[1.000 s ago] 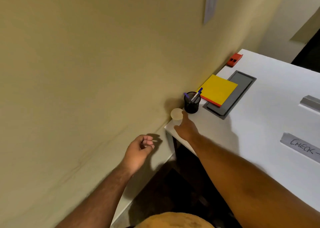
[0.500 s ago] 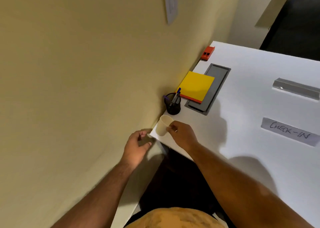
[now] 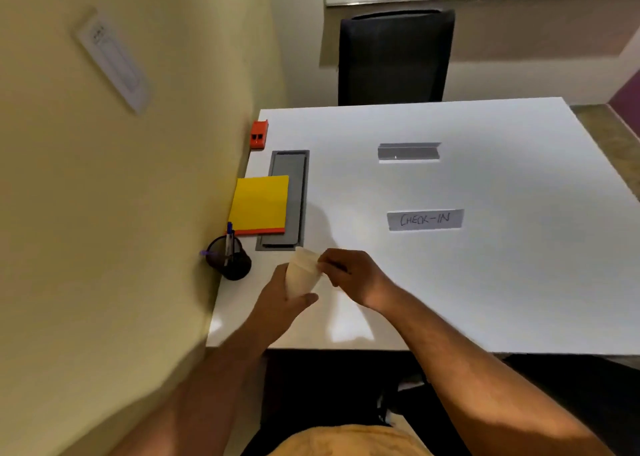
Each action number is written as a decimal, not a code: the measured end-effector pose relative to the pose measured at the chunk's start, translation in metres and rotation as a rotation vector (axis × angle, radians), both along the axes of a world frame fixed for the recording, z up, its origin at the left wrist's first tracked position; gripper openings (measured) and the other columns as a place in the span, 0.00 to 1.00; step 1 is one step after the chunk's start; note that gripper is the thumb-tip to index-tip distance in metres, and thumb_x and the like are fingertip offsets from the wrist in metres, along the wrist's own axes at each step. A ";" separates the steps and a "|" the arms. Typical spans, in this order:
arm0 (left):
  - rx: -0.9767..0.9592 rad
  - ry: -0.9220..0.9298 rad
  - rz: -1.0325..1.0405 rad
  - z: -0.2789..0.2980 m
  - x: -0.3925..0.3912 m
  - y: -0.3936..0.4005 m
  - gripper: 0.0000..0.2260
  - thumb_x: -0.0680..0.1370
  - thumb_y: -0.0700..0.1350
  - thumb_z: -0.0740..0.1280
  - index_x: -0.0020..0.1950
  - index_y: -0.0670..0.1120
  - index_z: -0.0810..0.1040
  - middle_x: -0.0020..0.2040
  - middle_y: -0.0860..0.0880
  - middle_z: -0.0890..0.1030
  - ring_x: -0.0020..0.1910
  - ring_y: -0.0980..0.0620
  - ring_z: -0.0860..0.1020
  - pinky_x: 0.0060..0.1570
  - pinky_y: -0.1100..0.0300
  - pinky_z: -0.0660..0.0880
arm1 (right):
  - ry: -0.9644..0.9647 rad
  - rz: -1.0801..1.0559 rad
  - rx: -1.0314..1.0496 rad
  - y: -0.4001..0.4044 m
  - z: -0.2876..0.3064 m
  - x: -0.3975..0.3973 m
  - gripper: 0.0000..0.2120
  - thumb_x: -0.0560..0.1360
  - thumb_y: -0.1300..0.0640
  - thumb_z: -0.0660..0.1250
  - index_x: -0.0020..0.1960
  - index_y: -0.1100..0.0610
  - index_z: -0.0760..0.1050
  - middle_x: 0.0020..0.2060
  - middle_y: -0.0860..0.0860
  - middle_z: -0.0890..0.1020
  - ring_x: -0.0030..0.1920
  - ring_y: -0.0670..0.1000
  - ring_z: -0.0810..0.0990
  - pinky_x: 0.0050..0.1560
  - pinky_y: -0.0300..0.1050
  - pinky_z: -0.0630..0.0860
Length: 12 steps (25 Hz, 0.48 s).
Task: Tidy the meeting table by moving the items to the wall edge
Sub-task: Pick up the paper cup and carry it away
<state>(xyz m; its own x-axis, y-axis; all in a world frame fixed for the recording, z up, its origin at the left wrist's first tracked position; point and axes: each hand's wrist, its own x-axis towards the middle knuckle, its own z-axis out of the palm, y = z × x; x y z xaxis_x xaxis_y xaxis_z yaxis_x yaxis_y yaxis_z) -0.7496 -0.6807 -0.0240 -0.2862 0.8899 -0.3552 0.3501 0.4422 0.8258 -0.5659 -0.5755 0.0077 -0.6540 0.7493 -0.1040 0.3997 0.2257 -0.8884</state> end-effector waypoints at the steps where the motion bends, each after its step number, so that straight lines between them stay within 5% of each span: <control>1: -0.026 -0.026 -0.052 -0.005 0.001 0.008 0.30 0.73 0.49 0.79 0.70 0.56 0.67 0.58 0.54 0.78 0.55 0.49 0.79 0.50 0.53 0.79 | -0.005 -0.098 0.050 0.006 -0.001 0.011 0.10 0.85 0.56 0.64 0.45 0.52 0.79 0.31 0.47 0.78 0.33 0.45 0.75 0.39 0.41 0.72; 6: -0.179 -0.152 -0.091 -0.022 0.007 0.044 0.27 0.74 0.57 0.77 0.68 0.55 0.69 0.57 0.54 0.80 0.53 0.53 0.80 0.46 0.57 0.78 | -0.139 -0.662 0.177 0.040 -0.014 0.056 0.09 0.83 0.53 0.63 0.46 0.49 0.78 0.38 0.44 0.84 0.36 0.44 0.81 0.40 0.42 0.74; 12: -0.199 -0.173 -0.132 -0.037 -0.004 0.069 0.28 0.71 0.51 0.80 0.67 0.52 0.74 0.59 0.49 0.80 0.55 0.50 0.80 0.50 0.56 0.78 | -0.424 -0.622 0.142 0.080 -0.059 0.044 0.06 0.82 0.54 0.67 0.56 0.51 0.81 0.49 0.49 0.88 0.49 0.55 0.85 0.50 0.49 0.80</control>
